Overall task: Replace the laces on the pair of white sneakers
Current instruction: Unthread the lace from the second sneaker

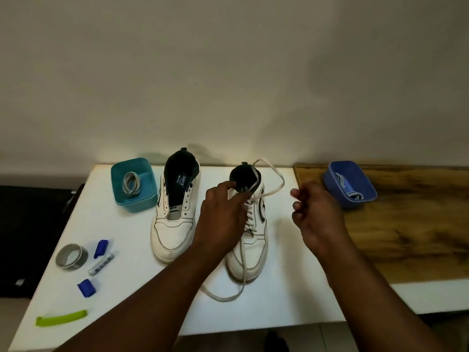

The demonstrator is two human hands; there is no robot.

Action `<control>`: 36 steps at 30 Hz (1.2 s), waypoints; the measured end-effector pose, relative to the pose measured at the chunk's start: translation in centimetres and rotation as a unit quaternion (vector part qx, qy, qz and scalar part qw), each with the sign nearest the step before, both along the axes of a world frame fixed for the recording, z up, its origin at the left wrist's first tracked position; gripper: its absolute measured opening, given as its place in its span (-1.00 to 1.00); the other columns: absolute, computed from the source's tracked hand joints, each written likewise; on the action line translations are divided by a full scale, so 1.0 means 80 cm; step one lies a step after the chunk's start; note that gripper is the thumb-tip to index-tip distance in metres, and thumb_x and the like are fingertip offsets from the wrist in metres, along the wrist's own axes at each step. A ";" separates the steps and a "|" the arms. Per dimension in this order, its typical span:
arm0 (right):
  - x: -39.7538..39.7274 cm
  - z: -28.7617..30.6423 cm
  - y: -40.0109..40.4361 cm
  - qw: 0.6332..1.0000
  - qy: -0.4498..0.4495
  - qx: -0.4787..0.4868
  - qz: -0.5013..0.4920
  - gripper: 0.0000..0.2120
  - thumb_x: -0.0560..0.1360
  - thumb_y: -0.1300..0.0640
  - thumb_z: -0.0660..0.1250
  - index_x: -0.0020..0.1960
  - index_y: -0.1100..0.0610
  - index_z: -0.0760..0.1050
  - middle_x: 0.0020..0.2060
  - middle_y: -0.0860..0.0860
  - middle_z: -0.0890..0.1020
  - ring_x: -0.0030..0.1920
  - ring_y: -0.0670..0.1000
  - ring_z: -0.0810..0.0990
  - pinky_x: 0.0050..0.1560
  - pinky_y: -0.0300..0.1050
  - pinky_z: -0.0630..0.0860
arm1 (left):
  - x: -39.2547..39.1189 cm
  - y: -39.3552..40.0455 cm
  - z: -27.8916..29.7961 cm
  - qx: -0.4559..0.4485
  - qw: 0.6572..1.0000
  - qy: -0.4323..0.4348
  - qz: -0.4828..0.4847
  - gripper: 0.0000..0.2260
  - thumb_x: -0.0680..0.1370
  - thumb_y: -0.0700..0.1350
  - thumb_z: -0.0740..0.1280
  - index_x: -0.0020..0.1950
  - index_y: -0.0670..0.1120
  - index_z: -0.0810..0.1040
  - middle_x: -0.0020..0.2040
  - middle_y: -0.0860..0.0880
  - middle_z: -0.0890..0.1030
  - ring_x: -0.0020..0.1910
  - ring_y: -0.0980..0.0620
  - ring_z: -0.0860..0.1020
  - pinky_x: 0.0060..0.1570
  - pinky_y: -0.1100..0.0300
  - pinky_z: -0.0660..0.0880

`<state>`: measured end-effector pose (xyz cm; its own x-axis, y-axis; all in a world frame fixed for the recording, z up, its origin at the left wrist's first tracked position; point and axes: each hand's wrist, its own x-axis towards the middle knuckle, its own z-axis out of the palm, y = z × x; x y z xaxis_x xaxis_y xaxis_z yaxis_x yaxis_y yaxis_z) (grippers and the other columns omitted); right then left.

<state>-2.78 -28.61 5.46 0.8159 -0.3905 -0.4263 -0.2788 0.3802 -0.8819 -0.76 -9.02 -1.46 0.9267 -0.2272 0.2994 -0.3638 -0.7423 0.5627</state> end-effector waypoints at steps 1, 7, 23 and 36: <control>-0.001 -0.014 0.007 0.982 0.014 -0.189 0.010 -0.85 0.59 -0.02 0.38 0.08 0.03 0.59 -0.07 -0.07 0.66 -0.21 -0.08 0.56 -0.24 -0.18 0.47 | 0.000 0.001 -0.001 0.003 1.000 0.006 0.005 -0.68 0.60 -0.07 0.34 0.36 0.12 0.56 0.43 -0.08 0.43 0.34 -0.17 0.37 0.23 -0.08 0.47; -0.002 -0.060 0.049 0.793 -0.089 -0.569 0.197 -0.53 0.60 0.02 0.37 0.48 -0.13 0.41 0.43 -0.06 0.29 0.36 -0.04 0.41 0.23 -0.16 0.47 | 0.006 0.008 -0.005 0.036 0.999 -0.001 0.034 -0.63 0.62 0.09 0.23 0.41 0.06 0.49 0.42 -0.06 0.42 0.37 -0.13 0.36 0.28 -0.09 0.44; 0.012 -0.076 0.068 0.895 -0.020 -0.444 0.029 -0.96 0.54 0.15 0.34 -0.04 0.06 0.56 0.09 -0.02 0.48 0.08 0.02 0.55 0.04 -0.20 0.41 | 0.021 0.020 0.000 -0.045 0.997 0.051 -0.040 -0.78 0.64 -0.06 0.33 0.28 0.11 0.51 0.40 0.06 0.40 0.18 0.04 0.55 0.02 0.15 0.52; 0.010 -0.062 0.059 0.823 -0.085 -0.524 0.199 -0.82 0.59 -0.07 0.36 0.11 -0.04 0.65 0.34 -0.09 0.47 0.36 0.01 0.35 0.23 -0.16 0.33 | 0.025 0.021 -0.009 -0.058 0.997 0.021 -0.055 -0.79 0.63 0.07 0.28 0.21 0.14 0.62 0.48 0.02 0.36 0.30 -0.03 0.49 0.18 -0.07 0.54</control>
<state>-1.96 -23.90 0.46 0.9812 -0.1584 0.1098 -0.0351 -0.7071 -0.7063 1.23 -7.34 -2.19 0.9107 -0.2936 0.2906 -0.4130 -0.6284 0.6592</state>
